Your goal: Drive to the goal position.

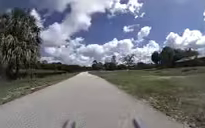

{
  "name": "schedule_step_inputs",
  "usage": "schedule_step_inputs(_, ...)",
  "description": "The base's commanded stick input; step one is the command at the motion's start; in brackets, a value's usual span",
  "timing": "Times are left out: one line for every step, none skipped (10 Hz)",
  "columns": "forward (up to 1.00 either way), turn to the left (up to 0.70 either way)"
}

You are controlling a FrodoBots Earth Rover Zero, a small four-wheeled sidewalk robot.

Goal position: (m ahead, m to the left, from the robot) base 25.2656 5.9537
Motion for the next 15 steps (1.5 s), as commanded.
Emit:
schedule_step_inputs(0.00, 0.00)
schedule_step_inputs(0.00, 0.00)
schedule_step_inputs(0.10, 0.00)
schedule_step_inputs(0.45, 0.17)
schedule_step_inputs(0.70, 0.35)
schedule_step_inputs(0.70, 0.35)
schedule_step_inputs(0.70, 0.35)
schedule_step_inputs(0.70, 0.35)
schedule_step_inputs(0.70, 0.35)
schedule_step_inputs(0.70, 0.35)
schedule_step_inputs(0.70, 0.35)
schedule_step_inputs(0.70, 0.05)
schedule_step_inputs(0.70, 0.00)
schedule_step_inputs(0.70, 0.00)
schedule_step_inputs(0.70, 0.00)
